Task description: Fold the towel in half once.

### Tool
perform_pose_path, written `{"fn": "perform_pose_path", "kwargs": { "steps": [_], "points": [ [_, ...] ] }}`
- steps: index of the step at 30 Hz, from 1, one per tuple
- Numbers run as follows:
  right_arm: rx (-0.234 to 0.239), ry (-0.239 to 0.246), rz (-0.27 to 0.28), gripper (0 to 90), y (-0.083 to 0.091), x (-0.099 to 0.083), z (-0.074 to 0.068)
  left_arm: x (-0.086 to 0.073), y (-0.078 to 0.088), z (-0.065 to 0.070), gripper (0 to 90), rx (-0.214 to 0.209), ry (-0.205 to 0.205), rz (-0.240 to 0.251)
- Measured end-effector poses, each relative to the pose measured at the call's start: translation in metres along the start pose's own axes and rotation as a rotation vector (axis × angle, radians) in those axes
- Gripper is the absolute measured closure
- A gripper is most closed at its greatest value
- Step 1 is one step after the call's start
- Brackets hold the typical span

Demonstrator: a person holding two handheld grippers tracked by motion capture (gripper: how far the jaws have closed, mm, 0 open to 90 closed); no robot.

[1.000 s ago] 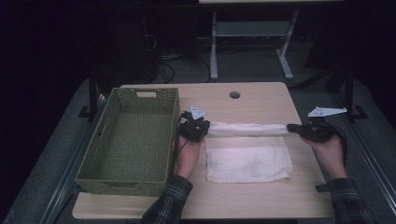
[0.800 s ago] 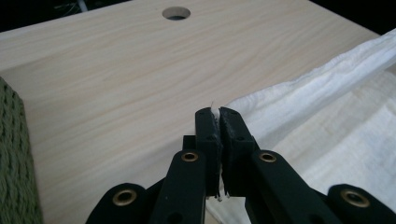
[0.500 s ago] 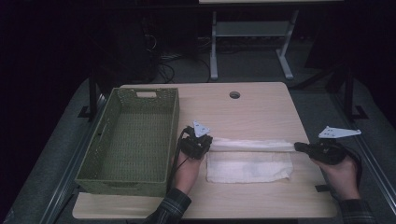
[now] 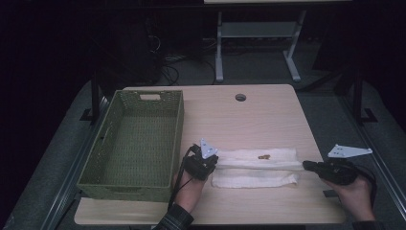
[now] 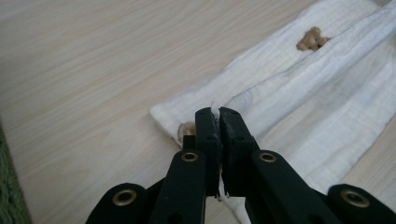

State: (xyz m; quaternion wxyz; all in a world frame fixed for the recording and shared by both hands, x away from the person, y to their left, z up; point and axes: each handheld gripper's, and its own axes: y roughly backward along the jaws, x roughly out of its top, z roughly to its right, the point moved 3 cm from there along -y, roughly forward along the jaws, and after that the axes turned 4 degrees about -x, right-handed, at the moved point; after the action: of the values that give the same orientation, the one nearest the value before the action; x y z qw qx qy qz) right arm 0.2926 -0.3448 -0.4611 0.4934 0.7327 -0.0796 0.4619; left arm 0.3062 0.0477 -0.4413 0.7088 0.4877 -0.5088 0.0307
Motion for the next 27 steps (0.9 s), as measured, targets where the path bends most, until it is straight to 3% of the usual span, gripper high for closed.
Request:
{"fn": "perform_pose_path", "kwargs": {
  "steps": [4,9,10,11,12,14,18,22,25,26,27],
  "points": [
    [0.01,0.013,-0.025,86.2,-0.003,-0.006,-0.003,-0.005,0.0,0.003,86.7,-0.004,-0.01,-0.019],
    [0.02,0.003,-0.059,85.2,-0.002,-0.015,-0.006,-0.014,0.0,0.008,85.5,-0.038,-0.004,-0.043],
    [0.01,0.005,-0.065,74.1,0.001,-0.017,-0.005,-0.013,0.004,0.009,81.5,-0.051,-0.005,-0.027],
    [0.01,0.005,-0.065,74.1,0.001,-0.017,-0.005,-0.013,0.004,0.009,79.3,-0.051,-0.005,-0.027],
    [0.032,-0.014,-0.059,71.8,0.005,-0.017,-0.003,-0.011,0.005,0.011,77.2,-0.061,-0.003,-0.024],
    [0.031,-0.011,-0.043,71.9,0.008,-0.016,-0.003,-0.008,0.009,0.014,75.9,-0.064,-0.018,-0.001],
    [0.05,0.01,0.009,80.0,0.011,-0.006,-0.004,0.001,0.008,0.013,75.8,-0.073,-0.027,0.022],
    [0.076,0.033,-0.017,84.8,-0.001,-0.002,-0.009,-0.002,-0.003,0.009,80.4,-0.106,-0.016,-0.014],
    [0.112,0.036,-0.047,85.5,-0.008,-0.009,-0.015,-0.01,-0.009,0.011,82.7,-0.144,-0.019,-0.055],
    [0.12,0.038,-0.076,85.8,-0.012,-0.015,-0.018,-0.017,-0.011,0.015,82.7,-0.158,-0.029,-0.092],
    [0.12,0.038,-0.076,85.8,-0.012,-0.015,-0.018,-0.017,-0.011,0.015,82.7,-0.158,-0.029,-0.092]
  ]
}}
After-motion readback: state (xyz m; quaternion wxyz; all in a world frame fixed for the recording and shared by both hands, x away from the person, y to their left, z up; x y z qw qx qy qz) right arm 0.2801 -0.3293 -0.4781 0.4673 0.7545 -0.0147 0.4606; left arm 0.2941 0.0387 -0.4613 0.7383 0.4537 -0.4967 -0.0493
